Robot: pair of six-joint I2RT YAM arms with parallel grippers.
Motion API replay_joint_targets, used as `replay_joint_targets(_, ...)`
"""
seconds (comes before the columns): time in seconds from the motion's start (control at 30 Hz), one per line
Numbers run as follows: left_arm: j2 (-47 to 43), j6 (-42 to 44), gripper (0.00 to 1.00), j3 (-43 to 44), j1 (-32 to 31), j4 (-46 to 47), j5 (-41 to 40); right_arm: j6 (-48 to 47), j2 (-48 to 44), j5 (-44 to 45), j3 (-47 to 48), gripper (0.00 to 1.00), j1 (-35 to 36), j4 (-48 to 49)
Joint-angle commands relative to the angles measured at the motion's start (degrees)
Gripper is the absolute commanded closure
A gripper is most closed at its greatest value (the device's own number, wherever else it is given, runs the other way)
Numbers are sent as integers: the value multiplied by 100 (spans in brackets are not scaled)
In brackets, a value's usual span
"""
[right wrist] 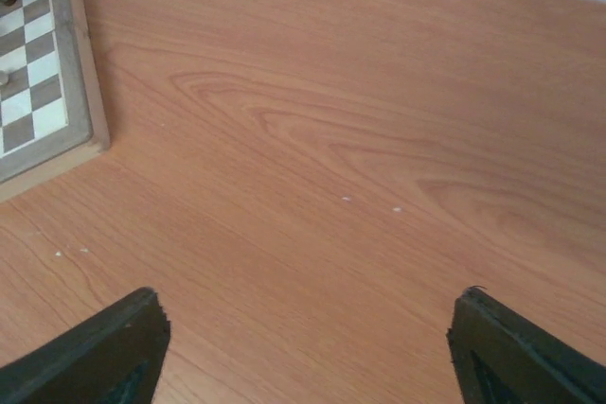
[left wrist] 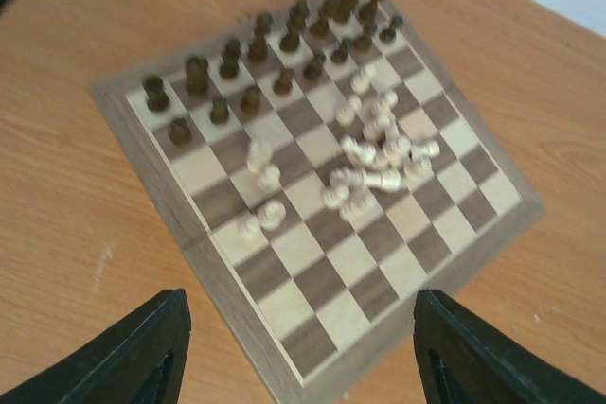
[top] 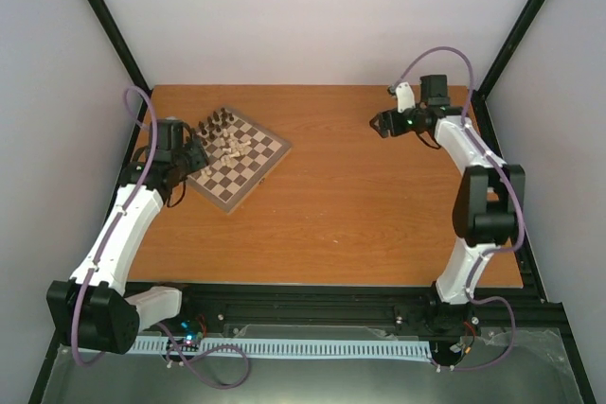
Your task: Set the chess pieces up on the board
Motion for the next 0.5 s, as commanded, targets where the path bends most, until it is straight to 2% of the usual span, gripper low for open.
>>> replay_joint_targets(0.0, -142, -382, 34, -270, 66, -356, 954, -205, 965, -492, 902, 22, 336, -511)
replay_joint_targets(0.27, -108, -853, 34, -1099, 63, -244, 1630, -9, 2736, -804, 2697, 28, 1265, -1110)
replay_joint_targets(0.47, 178, -1277, 37, -1814, 76, 463, 2073, 286, 3741, -996, 3886, 30, 1831, -1357)
